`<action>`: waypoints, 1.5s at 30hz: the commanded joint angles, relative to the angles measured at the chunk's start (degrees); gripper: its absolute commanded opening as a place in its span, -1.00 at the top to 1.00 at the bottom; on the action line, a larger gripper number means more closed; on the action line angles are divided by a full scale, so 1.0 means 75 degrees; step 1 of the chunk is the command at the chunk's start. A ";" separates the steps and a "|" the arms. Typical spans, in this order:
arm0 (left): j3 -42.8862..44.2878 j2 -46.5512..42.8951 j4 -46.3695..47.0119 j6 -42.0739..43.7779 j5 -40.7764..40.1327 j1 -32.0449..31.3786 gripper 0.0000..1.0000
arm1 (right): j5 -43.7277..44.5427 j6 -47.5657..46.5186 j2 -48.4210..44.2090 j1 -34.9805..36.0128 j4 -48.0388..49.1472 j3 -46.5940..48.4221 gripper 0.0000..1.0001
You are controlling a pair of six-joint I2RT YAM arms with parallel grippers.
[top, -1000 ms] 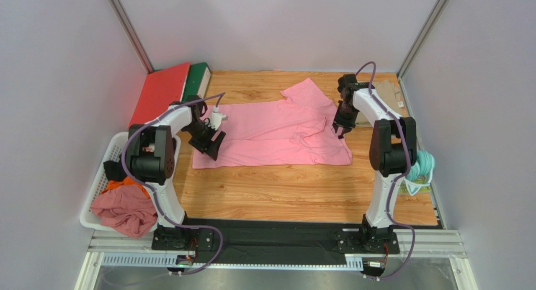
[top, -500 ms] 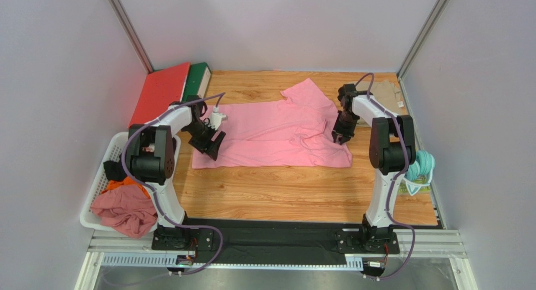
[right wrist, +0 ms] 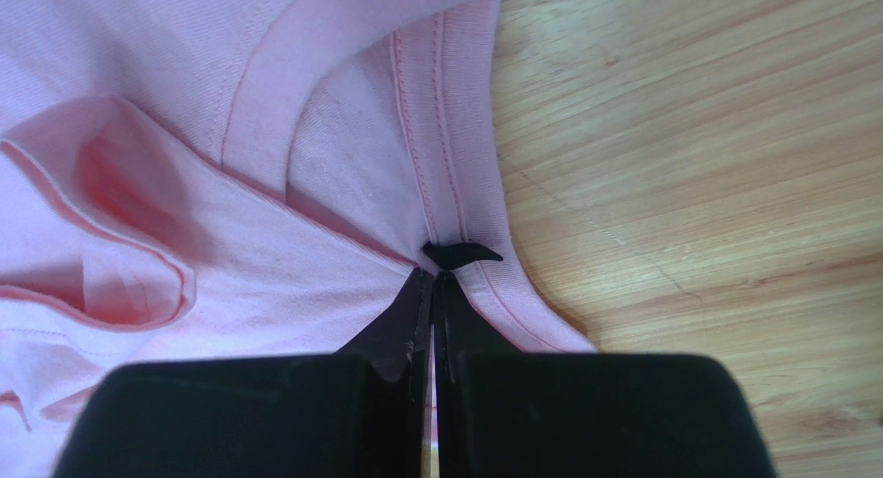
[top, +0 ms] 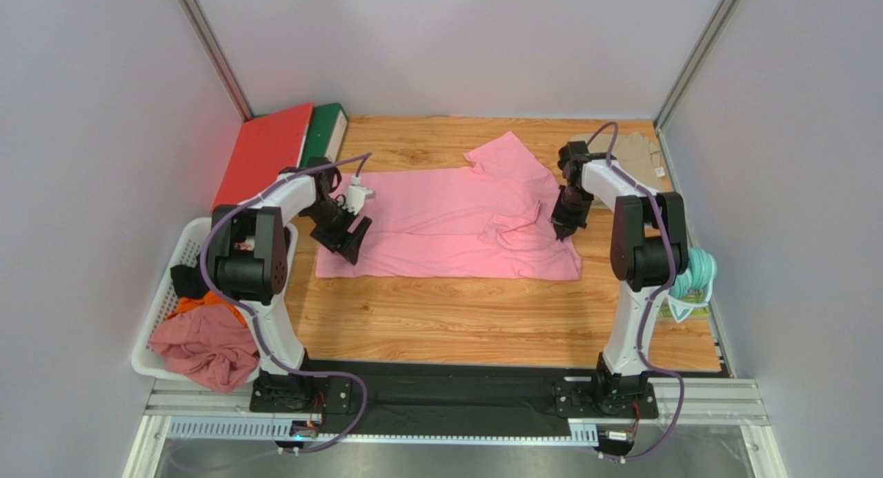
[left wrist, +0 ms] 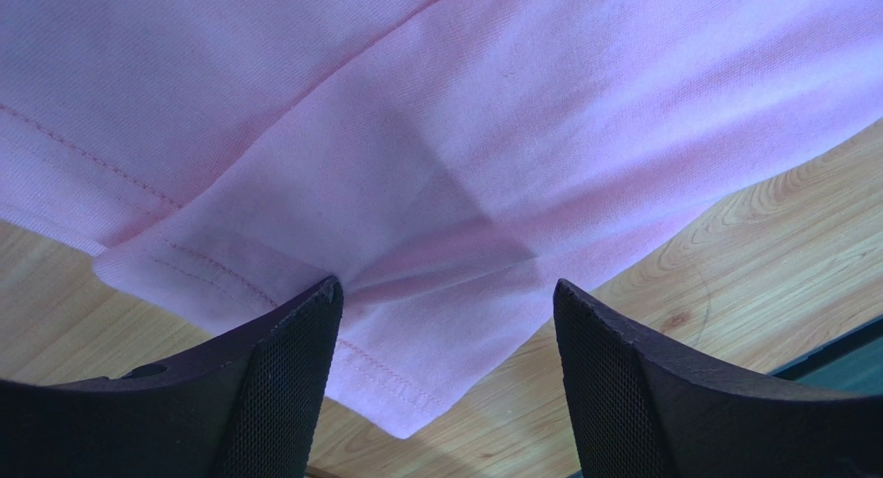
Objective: Fold and stack the t-shirts
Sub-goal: Fold the flattened tshirt in 1/3 of the way
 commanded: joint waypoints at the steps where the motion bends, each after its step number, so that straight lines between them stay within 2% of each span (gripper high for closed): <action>1: 0.0126 -0.0031 0.0036 0.0220 -0.0053 0.0063 -0.63 | 0.1101 0.0017 -0.0434 -0.0241 -0.0153 -0.0178 1.00; 13: 0.0162 -0.0019 0.0001 0.0267 -0.0054 0.0075 -0.64 | 0.1161 0.0099 -0.0634 -0.0874 -0.0223 -0.0155 0.99; 17: 0.0208 0.0004 -0.0011 0.0243 -0.0019 0.0075 -0.64 | 0.0928 0.0088 -0.0610 -0.0874 -0.0294 -0.0026 0.34; 21: 0.0197 -0.0031 -0.0023 0.0220 -0.0018 0.0075 -0.64 | 0.0178 0.0216 -0.0786 -0.0827 -0.0235 0.0464 0.14; 24: 0.0185 -0.0019 -0.0034 0.0196 0.0005 0.0075 -0.64 | -0.0513 0.0333 -0.0833 -0.0745 -0.0177 0.0933 0.11; 27: 0.0220 -0.0054 -0.0058 0.0161 0.0028 0.0075 -0.64 | -0.1775 0.0462 -0.0611 -0.0137 0.0010 0.1683 0.12; 32: 0.0279 -0.0089 -0.0140 0.0138 0.0017 0.0075 -0.64 | -0.2377 0.0334 0.0442 0.0883 -0.0268 0.3288 0.14; 36: 0.0302 -0.0078 -0.0128 0.0114 0.0005 0.0075 -0.64 | -0.2425 0.0287 0.1298 0.1458 -0.0668 0.4355 0.15; 39: 0.0326 -0.0089 -0.0140 0.0114 0.0005 0.0075 -0.64 | -0.2378 0.0369 0.1884 0.1634 -0.0856 0.4626 0.19; 45: 0.0337 -0.0113 -0.0140 0.0173 -0.0065 0.0075 -0.64 | -0.2215 0.0393 0.1945 0.1774 -0.0821 0.4042 0.21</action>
